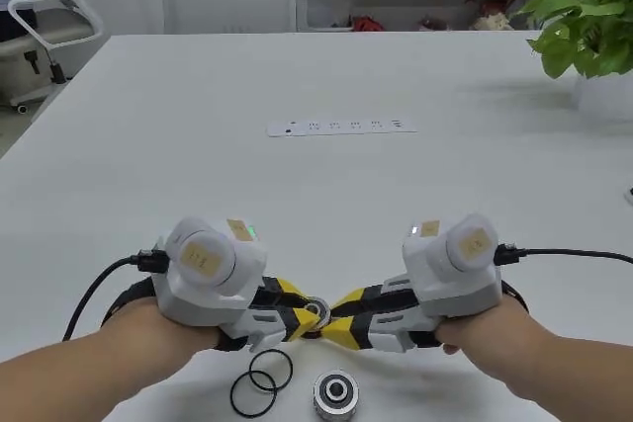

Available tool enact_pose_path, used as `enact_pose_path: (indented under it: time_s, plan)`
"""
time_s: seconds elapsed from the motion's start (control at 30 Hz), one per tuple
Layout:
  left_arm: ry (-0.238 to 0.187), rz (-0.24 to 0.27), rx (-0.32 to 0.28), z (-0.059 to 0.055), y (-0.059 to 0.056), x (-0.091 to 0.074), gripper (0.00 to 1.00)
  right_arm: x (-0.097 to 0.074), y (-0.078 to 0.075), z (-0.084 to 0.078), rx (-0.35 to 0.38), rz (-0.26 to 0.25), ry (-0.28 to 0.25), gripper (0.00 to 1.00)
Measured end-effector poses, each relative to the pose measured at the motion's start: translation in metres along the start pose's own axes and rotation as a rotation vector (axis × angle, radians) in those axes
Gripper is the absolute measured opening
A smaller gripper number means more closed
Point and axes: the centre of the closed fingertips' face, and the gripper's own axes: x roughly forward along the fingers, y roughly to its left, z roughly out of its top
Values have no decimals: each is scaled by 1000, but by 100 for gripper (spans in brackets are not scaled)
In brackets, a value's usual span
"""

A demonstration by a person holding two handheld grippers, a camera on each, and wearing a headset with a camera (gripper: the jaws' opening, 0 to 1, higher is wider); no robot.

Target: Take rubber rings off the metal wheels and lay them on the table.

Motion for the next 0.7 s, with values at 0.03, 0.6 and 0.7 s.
enact_pose_path:
  time_s: [0.03, 0.6, 0.7]
  plan:
    - [0, 0, 0, 0, 0, 0, 13, 0, 0, 0, 14, 7, -4, 8]
    - [-4, 9, 12, 0, 0, -1, 13, -2, -3, -3, 179, 20, -23, 0]
    - [-2, 9, 18, 0, -1, -1, 13, -2, -4, -3, 209, 23, -26, 0]
